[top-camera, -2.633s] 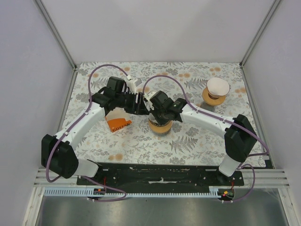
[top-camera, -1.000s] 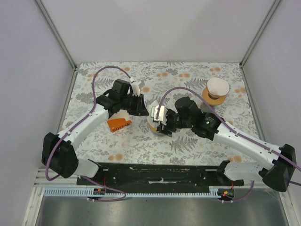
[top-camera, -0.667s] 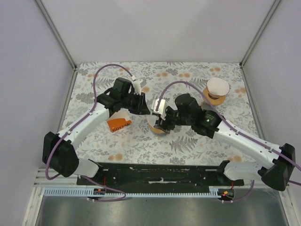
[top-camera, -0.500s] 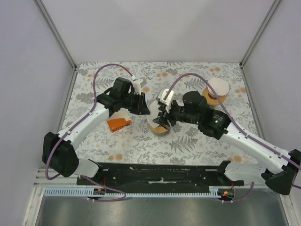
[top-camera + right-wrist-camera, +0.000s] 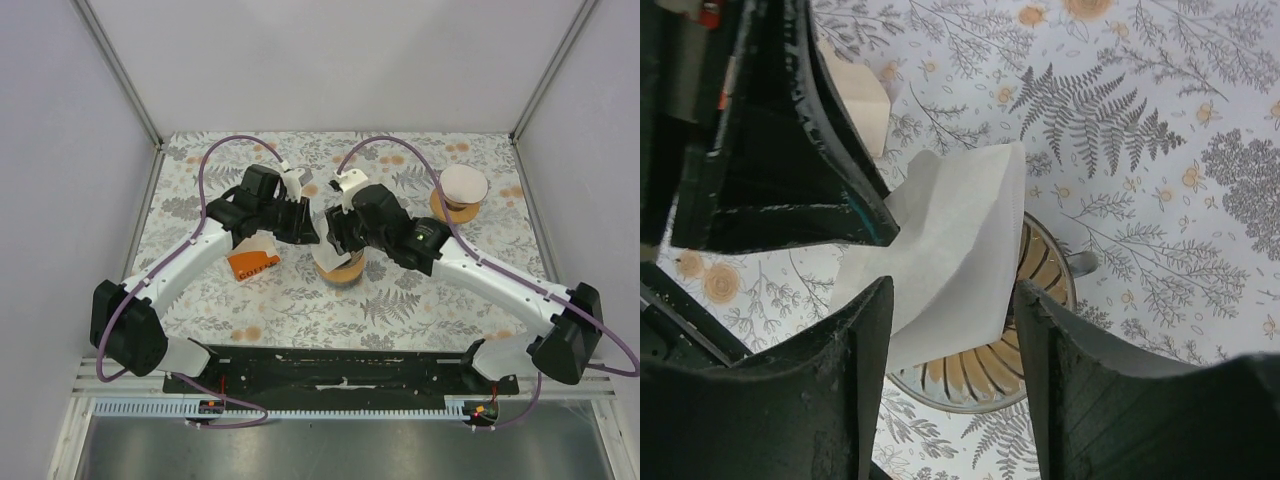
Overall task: Place the coffee filter in the dripper
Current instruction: Place the coffee filter in the coffee dripper.
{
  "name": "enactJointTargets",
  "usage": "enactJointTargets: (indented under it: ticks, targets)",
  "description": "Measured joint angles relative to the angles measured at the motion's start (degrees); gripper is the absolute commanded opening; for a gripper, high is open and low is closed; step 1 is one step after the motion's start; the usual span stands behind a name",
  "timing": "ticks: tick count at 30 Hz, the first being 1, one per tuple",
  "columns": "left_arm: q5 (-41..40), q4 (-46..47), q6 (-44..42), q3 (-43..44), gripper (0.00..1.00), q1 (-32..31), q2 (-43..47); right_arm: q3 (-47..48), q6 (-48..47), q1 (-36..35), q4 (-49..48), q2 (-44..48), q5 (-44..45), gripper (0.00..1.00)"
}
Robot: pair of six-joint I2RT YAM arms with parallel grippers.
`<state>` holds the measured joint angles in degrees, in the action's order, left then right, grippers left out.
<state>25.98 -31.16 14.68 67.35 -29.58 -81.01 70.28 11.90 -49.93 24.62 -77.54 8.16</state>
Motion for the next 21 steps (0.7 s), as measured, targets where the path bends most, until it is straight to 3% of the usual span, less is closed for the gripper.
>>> enactJointTargets:
  ticks: [6,16,21]
  targets:
    - [-0.02,-0.02,-0.04,0.09,0.30,-0.13,0.00,1.57,2.84,0.02,2.16,-3.34,3.43,0.29]
    - [-0.28,-0.02,-1.07,1.11,0.32,-0.13,0.00,0.59,4.94,1.68,2.62,-3.19,4.07,0.00]
    - [-0.44,0.00,-1.66,1.38,0.33,-0.13,0.00,-3.32,6.32,3.26,1.09,-2.86,3.02,0.00]
